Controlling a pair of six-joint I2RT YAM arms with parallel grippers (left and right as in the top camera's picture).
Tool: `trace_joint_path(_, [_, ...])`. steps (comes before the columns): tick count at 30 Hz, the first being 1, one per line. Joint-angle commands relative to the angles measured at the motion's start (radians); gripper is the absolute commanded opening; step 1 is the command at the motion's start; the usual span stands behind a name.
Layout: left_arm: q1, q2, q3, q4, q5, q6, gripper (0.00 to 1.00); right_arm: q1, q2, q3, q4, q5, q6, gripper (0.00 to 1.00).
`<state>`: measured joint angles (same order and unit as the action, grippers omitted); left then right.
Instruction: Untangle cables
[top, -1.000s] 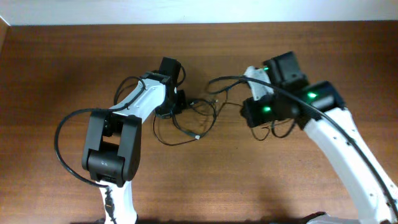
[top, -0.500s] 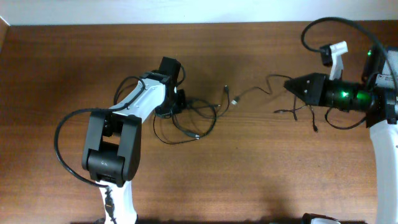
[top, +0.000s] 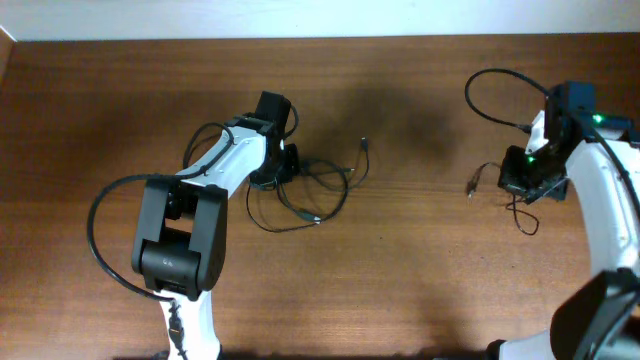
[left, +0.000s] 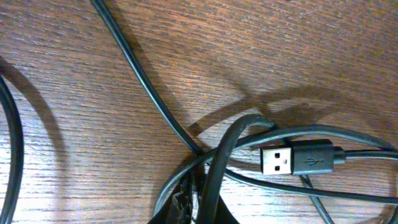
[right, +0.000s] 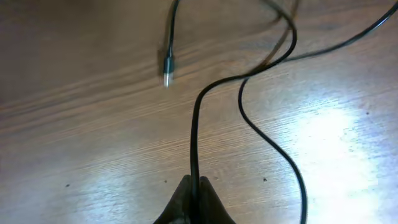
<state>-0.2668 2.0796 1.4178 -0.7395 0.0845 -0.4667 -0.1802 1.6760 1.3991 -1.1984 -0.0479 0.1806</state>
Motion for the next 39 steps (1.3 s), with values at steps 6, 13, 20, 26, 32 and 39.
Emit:
trace_joint_path(6, [0.007, 0.041, -0.029, -0.002, -0.047, 0.013, 0.07, -0.005, 0.128, -0.01, 0.006, 0.064, 0.019, 0.91])
trace_joint_path(13, [0.007, 0.041, -0.029, -0.003, -0.047, 0.013, 0.08, -0.043, 0.13, -0.024, 0.065, 0.329, 0.21, 0.99])
trace_joint_path(20, [0.007, 0.041, -0.029, -0.002, -0.047, 0.013, 0.09, -0.175, 0.131, -0.232, 0.316, 0.156, 0.246, 0.99])
trace_joint_path(26, [0.007, 0.041, -0.029, -0.003, -0.047, 0.013, 0.77, -0.146, 0.132, -0.44, 0.694, 0.134, 0.246, 0.98])
trace_joint_path(32, [0.006, 0.041, -0.029, -0.002, -0.048, 0.013, 0.99, -0.14, 0.132, -0.486, 0.781, 0.138, 0.19, 0.15])
trace_joint_path(39, [0.006, 0.041, -0.029, -0.002, -0.048, 0.013, 0.99, -0.163, 0.079, -0.365, 0.707, 0.138, 0.103, 0.04])
